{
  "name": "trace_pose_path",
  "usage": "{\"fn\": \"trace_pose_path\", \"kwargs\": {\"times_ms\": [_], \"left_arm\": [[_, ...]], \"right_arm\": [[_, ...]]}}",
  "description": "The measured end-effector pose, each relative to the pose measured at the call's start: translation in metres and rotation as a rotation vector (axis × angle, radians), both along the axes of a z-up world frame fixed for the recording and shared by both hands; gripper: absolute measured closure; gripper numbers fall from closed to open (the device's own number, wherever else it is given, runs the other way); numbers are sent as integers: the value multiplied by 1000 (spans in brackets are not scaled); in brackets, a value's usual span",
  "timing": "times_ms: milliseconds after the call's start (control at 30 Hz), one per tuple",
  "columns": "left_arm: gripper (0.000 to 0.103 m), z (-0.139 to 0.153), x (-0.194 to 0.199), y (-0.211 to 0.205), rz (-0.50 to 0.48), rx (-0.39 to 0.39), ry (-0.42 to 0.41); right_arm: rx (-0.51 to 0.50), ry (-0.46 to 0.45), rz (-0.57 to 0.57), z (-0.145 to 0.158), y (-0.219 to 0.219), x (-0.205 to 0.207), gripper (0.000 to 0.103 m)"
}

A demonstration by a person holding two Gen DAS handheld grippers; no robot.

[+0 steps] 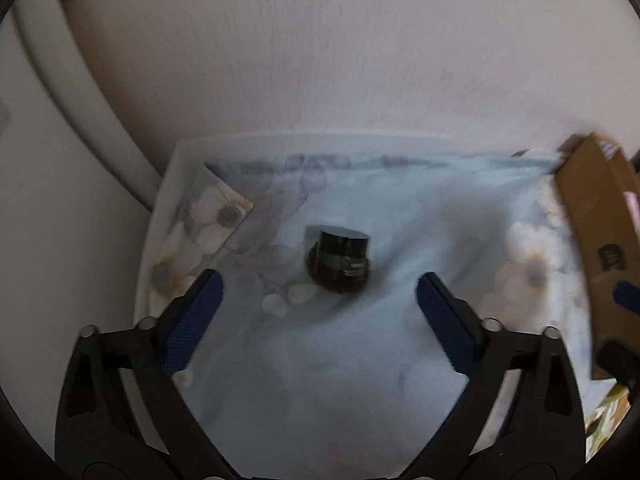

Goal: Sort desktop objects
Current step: 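Move both tools back over the tray, then grasp the black KANS jar with the left tool while the right tool grasps the brown hair tie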

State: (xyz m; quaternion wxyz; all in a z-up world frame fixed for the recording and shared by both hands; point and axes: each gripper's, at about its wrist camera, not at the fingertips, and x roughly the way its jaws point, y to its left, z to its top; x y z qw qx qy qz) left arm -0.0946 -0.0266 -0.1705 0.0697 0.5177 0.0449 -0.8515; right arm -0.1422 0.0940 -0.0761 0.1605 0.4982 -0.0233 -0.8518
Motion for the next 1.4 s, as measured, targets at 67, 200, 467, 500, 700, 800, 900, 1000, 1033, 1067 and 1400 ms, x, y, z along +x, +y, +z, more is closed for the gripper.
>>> {"fn": "trace_pose_path", "kwargs": {"times_ms": [67, 200, 467, 500, 700, 800, 900, 1000, 1033, 1067, 1400], "left_arm": [[15, -16, -10, -4, 4, 2, -31], [17, -35, -20, -11, 12, 23, -51], [25, -51, -23, -7, -20, 45, -50], [28, -52, -23, -8, -20, 61, -46], [65, -50, -19, -11, -29, 166, -24], [69, -48, -16, -16, -21, 215, -10], [71, -41, -9, -23, -4, 254, 11], [71, -35, -13, -33, 17, 277, 31], [71, -34, -12, -37, 28, 281, 38], [71, -32, -14, -42, 36, 281, 42], [71, -12, -2, -70, 77, 250, 74]], "right_arm": [[-11, -38, -7, -14, 0, -3, 34], [-22, -77, -5, -33, -6, -9, 34], [-43, -91, 44, -54, -37, -33, 34], [-45, -91, 52, -56, -42, -35, 34], [-35, -64, 108, -64, -64, -45, 34], [-51, -48, 136, -69, -72, -56, 34], [-58, -34, 153, -71, -80, -66, 34], [-74, -19, 179, -72, -86, -73, 34], [-74, -16, 190, -73, -89, -77, 34], [-74, -13, 201, -73, -92, -78, 34], [44, 61, 373, -83, -134, -77, 42]]}}
